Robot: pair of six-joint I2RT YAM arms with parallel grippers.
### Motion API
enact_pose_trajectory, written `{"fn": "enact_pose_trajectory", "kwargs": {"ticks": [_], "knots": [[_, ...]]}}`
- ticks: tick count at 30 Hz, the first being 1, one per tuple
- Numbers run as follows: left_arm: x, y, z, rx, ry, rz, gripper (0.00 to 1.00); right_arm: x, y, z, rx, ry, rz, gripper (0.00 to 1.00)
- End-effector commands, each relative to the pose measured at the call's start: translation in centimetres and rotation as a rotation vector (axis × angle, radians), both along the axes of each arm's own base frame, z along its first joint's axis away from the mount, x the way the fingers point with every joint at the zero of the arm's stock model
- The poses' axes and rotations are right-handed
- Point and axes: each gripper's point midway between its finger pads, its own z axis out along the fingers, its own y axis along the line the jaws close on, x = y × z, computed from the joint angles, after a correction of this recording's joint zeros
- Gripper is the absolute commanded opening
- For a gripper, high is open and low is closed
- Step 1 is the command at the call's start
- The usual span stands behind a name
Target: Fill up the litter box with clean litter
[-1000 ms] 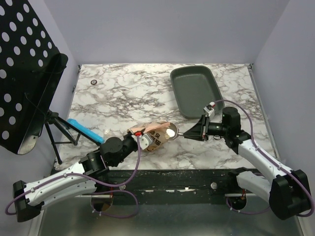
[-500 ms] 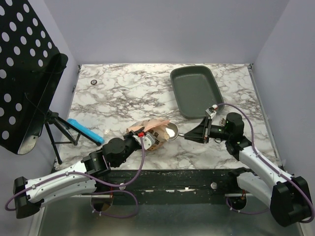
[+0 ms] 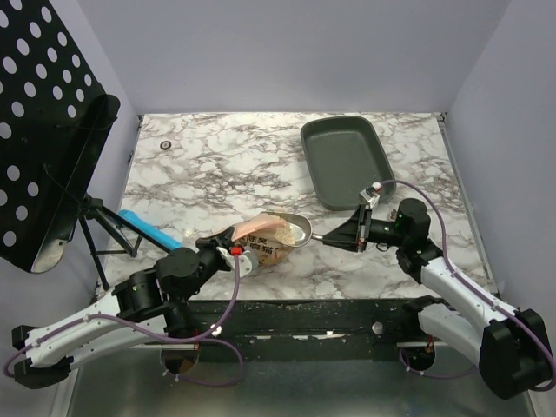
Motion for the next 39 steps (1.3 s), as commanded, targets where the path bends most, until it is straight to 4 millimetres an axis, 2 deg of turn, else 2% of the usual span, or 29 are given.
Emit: {"fn": "enact_pose_trajectory", "kwargs": {"ticks": [1,6,8,10,14,19,23,26,29,35,39], "knots": [[0.7,5.4,7.8,-0.081,-0.187,0.173,0.0,0.7,1.3,0.6,-0.001,-0.03,0.006,0.0],[0.4,6.7,9.6,-0.047,-0.235,0.18,0.0,0.6,3.8,0.1,0.004,0.003,0.039,0.0],[0.0,6.7,9.7,-0.07,-0.223,0.162,0.0,0.5,4.5,0.0,0.009,0.013,0.049,0.0],[-0.2,6.1,9.0,-0.1,-0.187,0.138,0.0,0.6,4.7,-0.1,0.008,0.014,0.048,0.0],[0.0,3.3,5.3,-0.114,-0.096,0.084,0.0,0.5,4.5,-0.5,-0.021,0.007,0.047,0.0],[-0.1,-2.0,1.9,-0.168,0.037,-0.032,0.0,-0.2,3.9,-2.3,-0.07,0.037,0.037,0.0],[-0.7,-5.5,0.5,-0.176,0.148,-0.124,0.0,-1.0,3.4,-3.6,-0.073,0.062,0.03,0.0],[-1.0,-6.9,-0.6,-0.167,0.174,-0.169,0.0,-1.4,3.1,-3.7,-0.065,0.052,0.028,0.0],[-0.9,-7.0,-1.3,-0.181,0.164,-0.169,0.0,-1.5,2.5,-3.7,-0.06,0.046,0.012,0.0],[-1.0,-6.1,-1.5,-0.232,0.14,-0.157,0.0,-1.3,1.1,-4.2,-0.078,0.051,-0.019,0.0],[-0.8,-5.8,-2.7,-0.188,0.153,-0.132,0.0,-1.4,0.4,-3.9,-0.089,0.04,-0.03,0.0]]}}
